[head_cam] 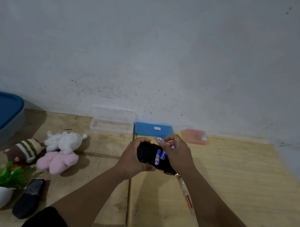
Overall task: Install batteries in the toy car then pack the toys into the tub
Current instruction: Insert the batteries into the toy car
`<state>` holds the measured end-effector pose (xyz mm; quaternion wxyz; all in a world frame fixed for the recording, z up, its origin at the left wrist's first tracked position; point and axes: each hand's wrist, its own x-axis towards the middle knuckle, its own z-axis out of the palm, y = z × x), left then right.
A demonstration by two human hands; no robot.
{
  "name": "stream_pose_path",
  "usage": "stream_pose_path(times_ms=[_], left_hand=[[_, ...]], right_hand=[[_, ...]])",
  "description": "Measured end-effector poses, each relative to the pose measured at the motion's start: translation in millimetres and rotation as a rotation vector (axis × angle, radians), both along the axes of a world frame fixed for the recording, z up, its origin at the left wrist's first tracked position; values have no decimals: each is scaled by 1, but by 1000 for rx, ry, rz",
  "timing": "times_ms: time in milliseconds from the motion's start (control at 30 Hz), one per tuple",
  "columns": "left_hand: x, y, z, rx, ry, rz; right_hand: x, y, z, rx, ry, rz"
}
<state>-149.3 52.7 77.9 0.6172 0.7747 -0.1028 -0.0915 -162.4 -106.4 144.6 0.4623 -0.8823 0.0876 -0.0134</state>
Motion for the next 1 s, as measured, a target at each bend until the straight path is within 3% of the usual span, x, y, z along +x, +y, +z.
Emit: stream_pose_path(times_ms=[533,1000], left_hand=[[6,5,0,-22,39,-18],[5,2,3,-33,45,-28]], right_hand=[[3,-4,-6,-78,89,155],[-5,-14,-13,-460,-69,292]])
